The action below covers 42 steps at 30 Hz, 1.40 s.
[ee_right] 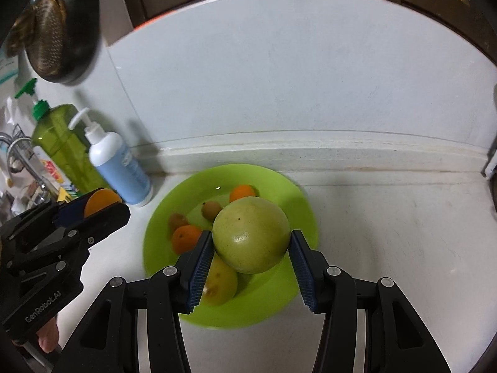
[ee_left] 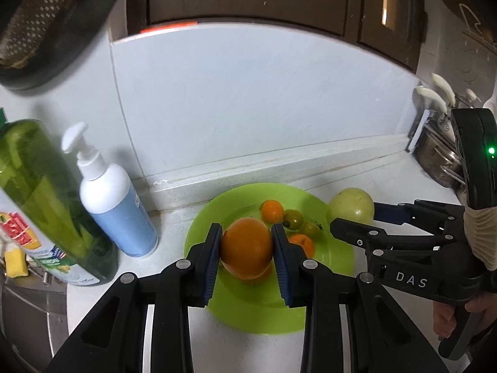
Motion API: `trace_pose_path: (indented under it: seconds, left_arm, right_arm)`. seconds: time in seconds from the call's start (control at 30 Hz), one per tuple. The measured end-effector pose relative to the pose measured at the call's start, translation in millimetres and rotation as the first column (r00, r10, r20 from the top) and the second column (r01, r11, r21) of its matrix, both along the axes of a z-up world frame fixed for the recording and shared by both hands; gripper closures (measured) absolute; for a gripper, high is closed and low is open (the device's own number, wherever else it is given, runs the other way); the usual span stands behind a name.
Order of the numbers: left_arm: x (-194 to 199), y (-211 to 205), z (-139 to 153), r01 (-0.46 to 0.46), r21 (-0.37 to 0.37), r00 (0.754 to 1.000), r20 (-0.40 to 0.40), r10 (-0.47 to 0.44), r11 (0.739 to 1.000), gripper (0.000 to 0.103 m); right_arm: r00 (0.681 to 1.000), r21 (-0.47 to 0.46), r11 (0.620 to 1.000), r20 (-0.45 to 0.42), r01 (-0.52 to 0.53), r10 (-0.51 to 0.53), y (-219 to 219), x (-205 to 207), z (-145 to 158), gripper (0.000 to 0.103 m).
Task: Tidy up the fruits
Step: 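Carry both fruits onto the green plate and open both tools, then lift both open tools away from the green plate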
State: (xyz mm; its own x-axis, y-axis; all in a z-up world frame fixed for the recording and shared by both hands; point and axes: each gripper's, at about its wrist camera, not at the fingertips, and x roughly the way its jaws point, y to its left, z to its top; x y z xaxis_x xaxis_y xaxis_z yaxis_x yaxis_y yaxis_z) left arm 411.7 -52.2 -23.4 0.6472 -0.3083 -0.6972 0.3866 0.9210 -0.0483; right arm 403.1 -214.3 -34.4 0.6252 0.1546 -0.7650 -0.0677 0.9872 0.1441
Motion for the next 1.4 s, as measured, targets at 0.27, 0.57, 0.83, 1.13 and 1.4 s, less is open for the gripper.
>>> trace_pose_path:
  seconds: [0.27,0.57,0.83,1.13,1.4]
  left_arm:
    - [28,-12,-24,0.012,-0.003,0.998,-0.061,-0.012,1.000,0.071]
    - [39,-30,-42,0.050,-0.020,0.992,-0.113,-0.052,0.999,0.071]
    - [45,-40,-50,0.058,-0.027,0.987,-0.147,-0.061,0.998,0.071]
    - [42,-39,-45,0.045,0.005,0.992,-0.120,-0.044,0.999,0.066]
    - [22,-23,-27,-0.020,0.034,0.998,-0.055,0.022,0.999,0.062]
  right_arm:
    - [0.999,-0.018,1.000,-0.045,0.013,-0.014,-8,14,-19,0.052]
    - [0.994,0.004,1.000,-0.102,0.031,-0.031,-15,13,-33,0.052]
    - [0.992,0.020,0.999,-0.126,0.033,-0.030,-9,14,-42,0.052]
    - [0.989,0.026,0.999,-0.144,0.040,-0.036,-4,14,-49,0.050]
    - [0.995,0.016,0.999,-0.093,0.047,-0.046,-2,1,-34,0.045]
